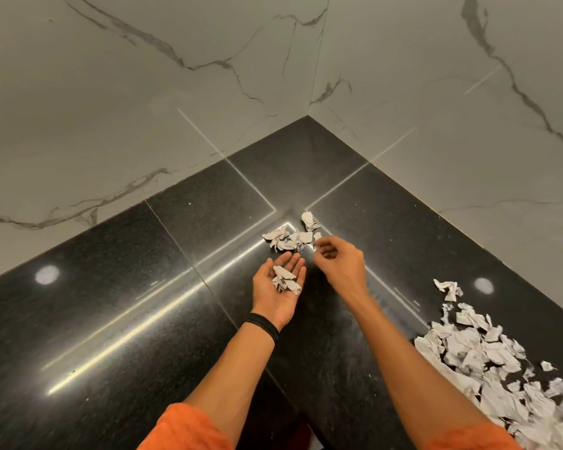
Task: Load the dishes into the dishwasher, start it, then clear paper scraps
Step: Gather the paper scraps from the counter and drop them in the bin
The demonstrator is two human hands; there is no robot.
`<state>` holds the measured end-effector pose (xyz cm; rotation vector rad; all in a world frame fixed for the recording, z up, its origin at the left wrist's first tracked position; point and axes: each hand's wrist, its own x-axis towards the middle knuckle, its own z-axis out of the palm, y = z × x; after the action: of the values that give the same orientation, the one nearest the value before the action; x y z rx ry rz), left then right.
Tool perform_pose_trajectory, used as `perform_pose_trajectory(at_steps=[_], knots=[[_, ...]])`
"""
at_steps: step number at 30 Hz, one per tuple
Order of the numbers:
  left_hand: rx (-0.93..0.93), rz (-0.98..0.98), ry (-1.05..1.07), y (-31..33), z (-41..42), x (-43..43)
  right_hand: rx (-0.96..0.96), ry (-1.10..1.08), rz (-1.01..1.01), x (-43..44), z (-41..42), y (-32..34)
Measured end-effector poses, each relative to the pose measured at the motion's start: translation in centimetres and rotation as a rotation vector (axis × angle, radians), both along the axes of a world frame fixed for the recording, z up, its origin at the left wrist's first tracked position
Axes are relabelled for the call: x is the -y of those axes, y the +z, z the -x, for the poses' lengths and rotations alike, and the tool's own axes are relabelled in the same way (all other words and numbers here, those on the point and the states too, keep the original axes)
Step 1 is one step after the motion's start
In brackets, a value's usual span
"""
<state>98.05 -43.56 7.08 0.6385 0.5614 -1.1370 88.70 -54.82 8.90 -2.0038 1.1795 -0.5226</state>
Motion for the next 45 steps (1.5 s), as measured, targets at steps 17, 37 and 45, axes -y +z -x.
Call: perform_pose_trajectory(at_steps=[17, 37, 45], knots=[[-0.037, 0.027, 0.023, 0.1, -0.5, 0.1, -0.257, 0.164, 0.133, 4.8, -1.7, -0.9], [-0.014, 0.077, -0.006, 1.4, 0.9, 1.2, 0.109, 0.329, -0.221, -3.4, 0.3, 4.2], [-0.045, 0.131, 0.063, 0.8, -0.9, 1.2, 0.073, 0.244, -0.018, 1.2, -2.8, 4.2]])
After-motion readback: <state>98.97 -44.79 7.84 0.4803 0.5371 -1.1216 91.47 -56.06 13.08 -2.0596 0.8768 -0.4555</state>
